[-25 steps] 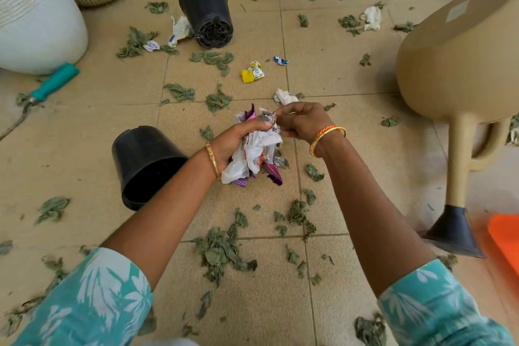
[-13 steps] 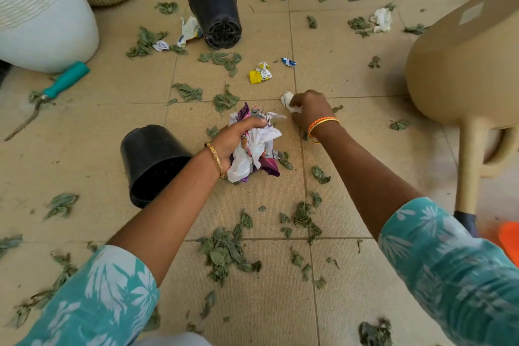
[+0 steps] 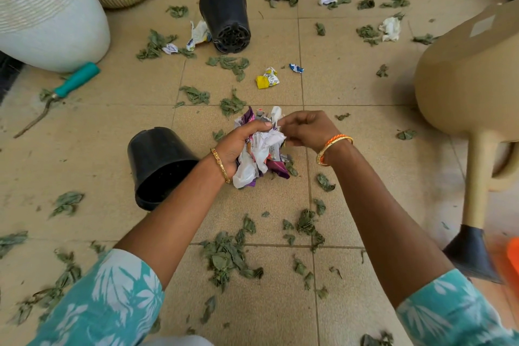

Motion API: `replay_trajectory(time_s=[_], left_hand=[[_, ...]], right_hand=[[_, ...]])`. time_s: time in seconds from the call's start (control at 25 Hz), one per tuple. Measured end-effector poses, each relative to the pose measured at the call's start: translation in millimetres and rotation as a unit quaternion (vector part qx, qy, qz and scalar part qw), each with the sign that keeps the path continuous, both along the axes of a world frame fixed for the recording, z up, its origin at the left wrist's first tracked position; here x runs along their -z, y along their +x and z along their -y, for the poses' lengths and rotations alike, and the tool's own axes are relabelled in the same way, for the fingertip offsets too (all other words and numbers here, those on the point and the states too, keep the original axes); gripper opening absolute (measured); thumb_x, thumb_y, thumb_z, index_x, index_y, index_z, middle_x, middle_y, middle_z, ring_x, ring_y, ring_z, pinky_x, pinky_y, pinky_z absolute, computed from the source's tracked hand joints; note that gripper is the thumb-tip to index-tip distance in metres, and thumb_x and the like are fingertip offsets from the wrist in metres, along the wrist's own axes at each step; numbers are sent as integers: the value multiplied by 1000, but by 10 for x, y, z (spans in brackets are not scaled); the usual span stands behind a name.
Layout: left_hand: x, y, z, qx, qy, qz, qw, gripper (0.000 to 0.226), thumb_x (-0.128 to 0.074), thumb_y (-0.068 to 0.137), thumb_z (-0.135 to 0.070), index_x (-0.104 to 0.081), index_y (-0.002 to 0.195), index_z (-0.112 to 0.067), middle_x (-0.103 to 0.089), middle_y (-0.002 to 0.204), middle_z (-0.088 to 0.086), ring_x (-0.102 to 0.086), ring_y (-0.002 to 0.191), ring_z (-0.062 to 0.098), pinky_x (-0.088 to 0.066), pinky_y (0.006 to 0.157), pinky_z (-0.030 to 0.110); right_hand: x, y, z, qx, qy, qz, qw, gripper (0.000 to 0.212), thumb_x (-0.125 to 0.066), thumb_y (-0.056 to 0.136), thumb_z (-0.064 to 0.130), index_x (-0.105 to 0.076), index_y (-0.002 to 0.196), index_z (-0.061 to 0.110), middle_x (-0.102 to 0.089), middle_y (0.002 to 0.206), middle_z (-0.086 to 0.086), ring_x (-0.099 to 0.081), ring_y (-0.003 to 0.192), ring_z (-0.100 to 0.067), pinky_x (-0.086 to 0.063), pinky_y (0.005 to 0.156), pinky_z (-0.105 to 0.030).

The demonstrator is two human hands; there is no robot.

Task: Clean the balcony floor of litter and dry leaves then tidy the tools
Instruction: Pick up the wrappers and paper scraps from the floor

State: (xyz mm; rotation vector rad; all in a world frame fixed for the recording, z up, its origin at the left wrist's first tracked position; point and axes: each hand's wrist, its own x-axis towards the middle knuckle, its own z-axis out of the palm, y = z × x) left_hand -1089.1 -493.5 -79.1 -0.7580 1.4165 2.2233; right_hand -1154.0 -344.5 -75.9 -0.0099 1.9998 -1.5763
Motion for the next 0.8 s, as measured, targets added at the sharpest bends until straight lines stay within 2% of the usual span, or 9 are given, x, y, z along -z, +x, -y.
replay_trajectory(time_s=[0.08, 0.16, 0.28, 0.32, 0.4, 0.48, 0.6, 0.68, 0.8], left_hand=[[-22, 10, 5, -14, 2, 0, 1000, 41, -47, 94, -18, -73, 63, -14, -68, 60, 2, -61, 46, 14, -46, 47, 15], [-40, 20, 36, -36, 1, 2, 999, 41, -49, 93, -18, -72, 60, -14, -66, 58, 2, -60, 44, 14, -46, 45, 15], [-82, 50, 86, -56, 4, -2, 998, 26, -59, 85, -21, -71, 63, -13, -63, 54, 2, -56, 40, 15, -44, 44, 16], [-101, 67, 103, -64, 4, -1, 998, 17, -62, 78, -24, -69, 66, -13, -61, 53, 2, -54, 39, 15, -43, 44, 16], [-179, 142, 133, -82, 11, 2, 997, 17, -61, 70, -27, -65, 74, -12, -58, 49, 1, -51, 37, 14, -40, 42, 15], [-349, 254, 157, -106, 23, 16, 994, 18, -59, 78, -28, -64, 78, -10, -55, 45, 0, -49, 33, 13, -38, 40, 14], [-728, 527, 103, -141, 76, 42, 986, 52, -38, 97, -25, -72, 59, -11, -57, 42, 1, -49, 30, 13, -37, 37, 12], [-1111, 725, 47, -157, 100, 65, 980, 51, -39, 97, -25, -74, 63, -10, -61, 48, 2, -52, 34, 15, -40, 40, 13], [-1752, 984, 5, -166, 110, 109, 974, 42, -42, 97, -27, -74, 75, -11, -62, 53, 3, -54, 38, 14, -43, 43, 14]], right_hand=[[-6, 41, 34, 8, 6, -3, 1000, 7, -64, 82, -4, -65, 84, 3, -61, 69, -10, -56, 44, -7, -53, 48, -17], [-10, 56, 65, 13, 16, -14, 1000, 10, -69, 81, 3, -61, 76, 7, -60, 66, -10, -54, 43, -6, -54, 50, -19], [-22, 107, 113, -17, 19, -35, 999, 11, -65, 87, 13, -64, 76, 14, -59, 71, -1, -54, 59, -2, -52, 62, -21], [-29, 126, 108, 6, 1, -18, 1000, 12, -62, 88, 16, -67, 77, 16, -61, 76, 0, -54, 67, -5, -50, 67, -23], [-58, 174, 66, 113, -52, 35, 992, 12, -59, 88, 16, -69, 81, 19, -63, 84, 1, -53, 74, -11, -48, 72, -27], [-167, 282, 42, 190, -79, 69, 976, 12, -55, 88, 19, -68, 87, 20, -64, 86, 4, -56, 79, -12, -47, 72, -28], [-468, 587, 122, 155, -129, 121, 972, 27, -40, 96, 31, -66, 94, 23, -66, 98, 5, -58, 90, -11, -45, 72, -27], [-826, 838, 217, 130, -189, 153, 961, 32, -35, 98, 31, -64, 103, 19, -66, 104, 1, -60, 94, -14, -48, 74, -29], [-1462, 1162, 334, 130, -264, 214, 931, 29, -42, 96, 28, -62, 111, 12, -69, 103, -7, -65, 96, -22, -53, 82, -35]])
